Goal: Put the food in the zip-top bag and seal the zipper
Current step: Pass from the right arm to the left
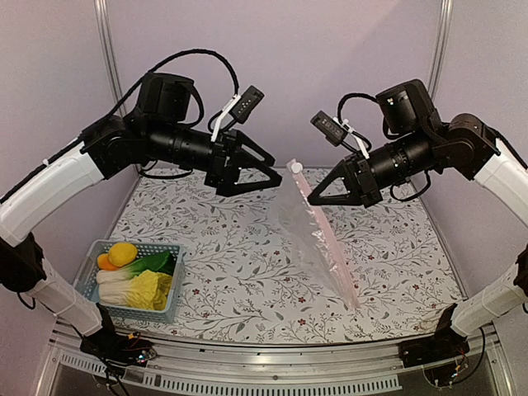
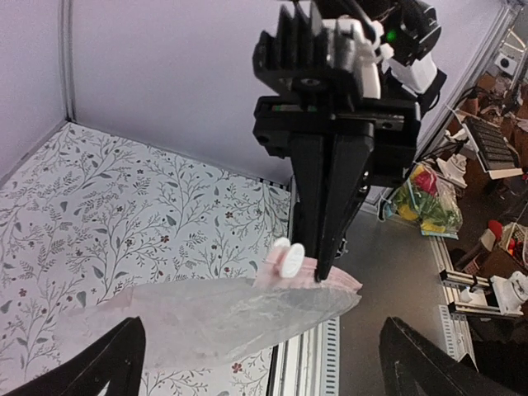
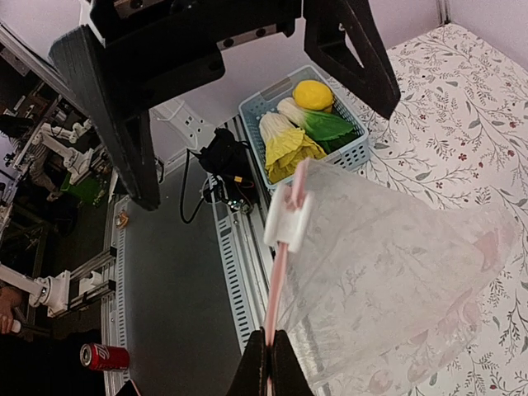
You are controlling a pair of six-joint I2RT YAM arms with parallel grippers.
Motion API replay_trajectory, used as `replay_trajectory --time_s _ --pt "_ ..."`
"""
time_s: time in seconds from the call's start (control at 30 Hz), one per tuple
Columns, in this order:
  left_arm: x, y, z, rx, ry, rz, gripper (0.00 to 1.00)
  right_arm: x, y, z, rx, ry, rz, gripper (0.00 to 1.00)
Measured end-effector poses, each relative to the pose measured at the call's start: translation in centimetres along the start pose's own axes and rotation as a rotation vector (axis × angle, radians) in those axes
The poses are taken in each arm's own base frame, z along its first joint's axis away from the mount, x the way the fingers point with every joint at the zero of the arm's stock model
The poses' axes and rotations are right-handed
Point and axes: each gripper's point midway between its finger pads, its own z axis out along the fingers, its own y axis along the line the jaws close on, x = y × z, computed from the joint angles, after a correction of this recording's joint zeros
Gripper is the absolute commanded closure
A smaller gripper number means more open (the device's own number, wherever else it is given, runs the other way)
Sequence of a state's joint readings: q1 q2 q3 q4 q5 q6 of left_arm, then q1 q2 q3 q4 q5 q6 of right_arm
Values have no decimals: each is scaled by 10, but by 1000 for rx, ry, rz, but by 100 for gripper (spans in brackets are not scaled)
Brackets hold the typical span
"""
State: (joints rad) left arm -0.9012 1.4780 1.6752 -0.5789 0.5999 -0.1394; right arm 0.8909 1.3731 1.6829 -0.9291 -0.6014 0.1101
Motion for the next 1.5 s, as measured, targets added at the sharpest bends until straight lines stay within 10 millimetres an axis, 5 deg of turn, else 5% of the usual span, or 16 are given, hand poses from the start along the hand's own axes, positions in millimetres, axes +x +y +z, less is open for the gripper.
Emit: replay_trajectory --time_s 0.13,0.33,0.7,1.1,1.33,1.5 --pt "4 -11 -1 62 17 28 2 5 -2 6 -12 32 -4 100" --pt "8 -18 3 126 32 48 20 7 -1 10 -32 50 -8 100" --pt "16 -14 18 169 47 34 75 9 0 15 -61 63 0 100" --pt "24 -11 22 173 54 29 86 9 1 15 -59 65 -2 100" --pt "27 -10 23 174 60 27 68 10 -1 16 -54 67 0 100" --pt "27 -9 23 172 61 24 70 11 -2 17 -54 68 2 100"
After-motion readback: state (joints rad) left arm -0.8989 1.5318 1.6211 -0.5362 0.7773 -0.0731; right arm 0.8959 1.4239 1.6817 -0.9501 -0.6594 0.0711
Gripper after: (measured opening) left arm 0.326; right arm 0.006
